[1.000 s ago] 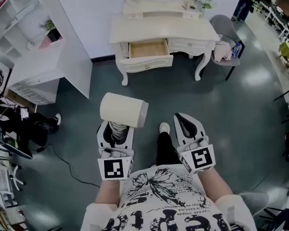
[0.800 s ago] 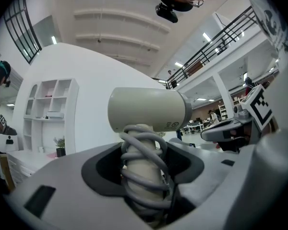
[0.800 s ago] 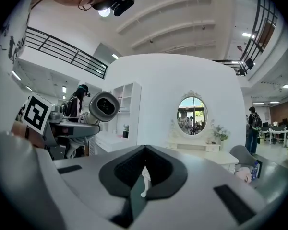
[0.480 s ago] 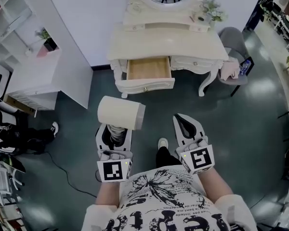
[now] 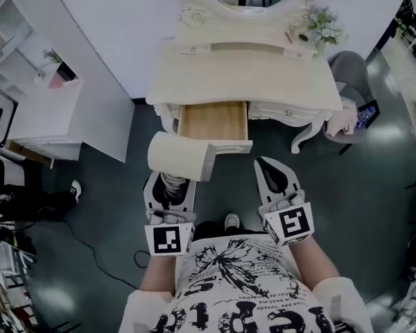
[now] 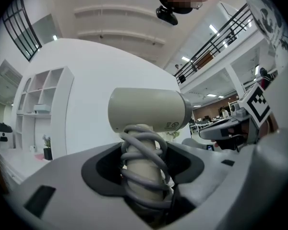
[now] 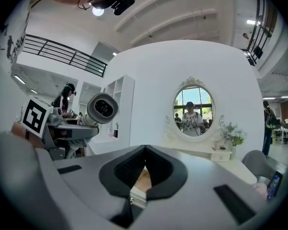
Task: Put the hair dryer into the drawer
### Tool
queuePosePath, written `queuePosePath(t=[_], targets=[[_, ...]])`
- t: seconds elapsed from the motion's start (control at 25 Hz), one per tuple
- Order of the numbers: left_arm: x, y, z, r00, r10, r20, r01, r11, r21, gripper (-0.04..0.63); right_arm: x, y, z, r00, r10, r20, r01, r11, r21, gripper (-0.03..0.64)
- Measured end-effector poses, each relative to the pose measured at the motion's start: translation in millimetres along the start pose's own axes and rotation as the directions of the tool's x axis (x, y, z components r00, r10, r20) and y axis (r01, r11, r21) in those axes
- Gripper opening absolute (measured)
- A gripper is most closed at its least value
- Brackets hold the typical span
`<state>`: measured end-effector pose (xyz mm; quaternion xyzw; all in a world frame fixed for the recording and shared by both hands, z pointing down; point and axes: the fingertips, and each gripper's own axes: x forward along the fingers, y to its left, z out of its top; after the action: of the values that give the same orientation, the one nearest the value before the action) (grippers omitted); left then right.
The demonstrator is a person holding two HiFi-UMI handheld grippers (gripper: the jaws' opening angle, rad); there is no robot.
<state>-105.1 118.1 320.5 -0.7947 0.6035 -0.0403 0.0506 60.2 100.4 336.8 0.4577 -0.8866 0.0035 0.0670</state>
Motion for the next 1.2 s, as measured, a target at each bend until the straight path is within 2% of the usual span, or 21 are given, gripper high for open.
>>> queuePosePath(t=[0.16, 0.4, 0.52, 0.68, 0.88, 1.04, 1.12, 1.2], targets=[[40.8, 8.1, -11.5, 0.999, -0.024, -0.031, 0.024, 1.000, -0.008, 0.253, 29.4, -21.7, -6.0, 1.000, 0.000, -0.021, 0.001, 1.000, 0.014, 0.017], [113.6, 21.3, -36.5, 0.989, -0.138, -0.051, 0.137, 0.990, -0.005, 0.253, 82.1, -54.4, -15.9, 0.998, -0.035, -0.054, 0.037, 0.998, 0.040, 0.017], [152.3, 31.7, -51.2, 0.984, -0.167, -0.063, 0.167, 0.986, 0.001, 0.253, 113.5, -72.4, -20.5, 0.995, -0.059, -0.075, 0.064, 0.996, 0.061, 0.017], [200.4, 42.1, -75.0, 0.962, -0.259, -0.091, 0.260, 0.966, 0.003, 0.253, 155.4, -94.4, -30.6, 0.989, -0.096, -0.115, 0.106, 0.991, 0.084, 0.017], [247.9, 47.1, -117.7, 0.894, -0.405, -0.190, 0.421, 0.905, 0.054, 0.253, 195.8, -114.0, -46.5, 0.975, -0.148, -0.166, 0.169, 0.979, 0.117, 0.017], [278.0, 41.6, -156.2, 0.834, -0.495, -0.243, 0.520, 0.853, 0.048, 0.253, 215.3, -125.4, -72.5, 0.957, -0.181, -0.225, 0.213, 0.969, 0.126, 0.017], [287.3, 35.9, -177.6, 0.795, -0.538, -0.279, 0.570, 0.821, 0.041, 0.253, 219.7, -130.2, -87.8, 0.945, -0.205, -0.256, 0.246, 0.959, 0.140, 0.017], [293.1, 28.2, -201.0, 0.745, -0.578, -0.333, 0.623, 0.781, 0.036, 0.253, 221.1, -133.4, -101.8, 0.932, -0.222, -0.285, 0.274, 0.948, 0.160, 0.017]])
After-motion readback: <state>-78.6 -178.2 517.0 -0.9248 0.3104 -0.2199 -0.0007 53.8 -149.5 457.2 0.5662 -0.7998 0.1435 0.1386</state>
